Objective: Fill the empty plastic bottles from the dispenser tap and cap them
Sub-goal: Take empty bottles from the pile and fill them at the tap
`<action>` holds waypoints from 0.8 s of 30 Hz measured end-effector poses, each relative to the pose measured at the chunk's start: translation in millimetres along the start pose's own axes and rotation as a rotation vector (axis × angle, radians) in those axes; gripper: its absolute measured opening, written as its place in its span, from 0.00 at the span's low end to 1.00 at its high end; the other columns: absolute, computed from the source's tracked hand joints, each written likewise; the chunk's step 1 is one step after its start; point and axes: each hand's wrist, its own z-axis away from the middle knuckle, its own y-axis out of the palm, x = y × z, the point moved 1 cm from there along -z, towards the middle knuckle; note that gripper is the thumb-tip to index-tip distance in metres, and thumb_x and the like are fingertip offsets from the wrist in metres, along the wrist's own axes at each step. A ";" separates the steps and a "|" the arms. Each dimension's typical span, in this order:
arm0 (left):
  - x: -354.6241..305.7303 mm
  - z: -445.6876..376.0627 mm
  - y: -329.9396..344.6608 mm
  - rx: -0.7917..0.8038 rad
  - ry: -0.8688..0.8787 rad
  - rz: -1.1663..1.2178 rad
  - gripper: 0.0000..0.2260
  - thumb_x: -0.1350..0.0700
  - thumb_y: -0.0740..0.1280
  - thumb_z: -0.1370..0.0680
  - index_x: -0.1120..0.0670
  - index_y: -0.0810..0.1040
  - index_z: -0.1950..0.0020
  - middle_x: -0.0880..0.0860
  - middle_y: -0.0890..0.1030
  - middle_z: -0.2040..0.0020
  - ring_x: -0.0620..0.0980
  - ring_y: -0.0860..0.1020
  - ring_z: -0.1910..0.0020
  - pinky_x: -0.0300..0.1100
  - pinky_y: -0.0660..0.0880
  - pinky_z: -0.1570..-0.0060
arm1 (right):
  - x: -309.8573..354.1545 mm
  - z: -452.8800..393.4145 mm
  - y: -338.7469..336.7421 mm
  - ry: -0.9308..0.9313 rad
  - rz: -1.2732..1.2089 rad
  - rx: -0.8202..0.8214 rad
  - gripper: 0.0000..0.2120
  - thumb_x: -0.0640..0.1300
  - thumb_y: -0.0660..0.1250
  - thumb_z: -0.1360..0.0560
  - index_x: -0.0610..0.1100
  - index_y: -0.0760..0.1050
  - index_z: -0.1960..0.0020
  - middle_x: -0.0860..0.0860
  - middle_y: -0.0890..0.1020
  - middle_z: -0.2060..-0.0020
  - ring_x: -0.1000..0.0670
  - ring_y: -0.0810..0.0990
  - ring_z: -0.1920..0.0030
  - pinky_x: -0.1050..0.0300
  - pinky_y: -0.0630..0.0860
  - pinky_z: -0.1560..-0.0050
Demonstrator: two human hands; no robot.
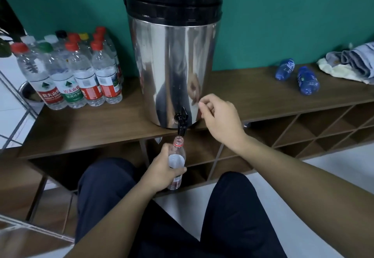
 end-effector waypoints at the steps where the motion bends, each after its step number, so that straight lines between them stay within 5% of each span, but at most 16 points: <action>1: -1.7 -1.1 0.5 -0.018 0.013 0.013 0.27 0.52 0.85 0.26 0.44 0.73 0.34 0.42 0.83 0.40 0.39 0.82 0.42 0.40 0.79 0.41 | 16.2 2.0 -3.1 0.020 -0.111 0.016 0.07 0.52 0.68 0.14 0.51 0.81 0.48 0.54 0.83 0.67 0.54 0.82 0.63 0.51 0.79 0.53; 4: -7.0 -1.7 -0.9 -0.068 0.039 0.063 0.26 0.55 0.85 0.26 0.44 0.75 0.35 0.41 0.83 0.42 0.36 0.81 0.42 0.30 0.74 0.46 | 60.6 8.0 -11.5 0.030 -0.314 0.094 0.13 0.56 0.71 0.15 0.51 0.81 0.54 0.53 0.79 0.72 0.54 0.77 0.69 0.59 0.73 0.58; 8: -9.5 -1.6 -3.8 -0.109 0.066 0.086 0.28 0.54 0.86 0.27 0.40 0.77 0.34 0.39 0.85 0.42 0.39 0.83 0.41 0.36 0.77 0.42 | 80.0 5.2 -6.9 -0.009 -0.230 0.170 0.17 0.62 0.69 0.16 0.52 0.80 0.57 0.54 0.71 0.75 0.53 0.73 0.70 0.54 0.75 0.61; 12: -11.8 -1.0 -3.8 -0.108 0.084 0.085 0.29 0.54 0.86 0.27 0.41 0.77 0.32 0.40 0.85 0.40 0.40 0.83 0.40 0.40 0.78 0.38 | 67.4 -2.8 2.9 0.064 -0.256 0.188 0.15 0.52 0.71 0.16 0.48 0.80 0.59 0.53 0.73 0.76 0.54 0.71 0.71 0.55 0.69 0.61; 17: -11.8 -1.4 -2.2 -0.102 0.071 0.084 0.28 0.54 0.87 0.28 0.41 0.77 0.34 0.41 0.85 0.42 0.41 0.84 0.42 0.43 0.80 0.38 | 57.8 -4.3 6.7 0.126 -0.435 0.232 0.09 0.46 0.68 0.15 0.48 0.84 0.52 0.50 0.82 0.70 0.56 0.75 0.68 0.56 0.73 0.59; 20: -12.4 -1.2 -1.6 -0.102 0.080 0.081 0.28 0.53 0.87 0.28 0.40 0.77 0.34 0.40 0.85 0.41 0.41 0.84 0.41 0.45 0.80 0.37 | 51.3 2.3 8.6 0.162 -0.483 0.150 0.12 0.43 0.65 0.14 0.49 0.85 0.51 0.60 0.82 0.66 0.59 0.78 0.65 0.61 0.74 0.57; 24: -13.6 1.3 -2.3 -0.105 0.089 0.091 0.28 0.54 0.86 0.27 0.39 0.78 0.33 0.38 0.85 0.41 0.40 0.83 0.40 0.43 0.79 0.37 | 36.8 10.7 19.3 0.289 -0.624 0.173 0.16 0.44 0.60 0.12 0.49 0.85 0.51 0.54 0.82 0.62 0.54 0.76 0.63 0.59 0.73 0.59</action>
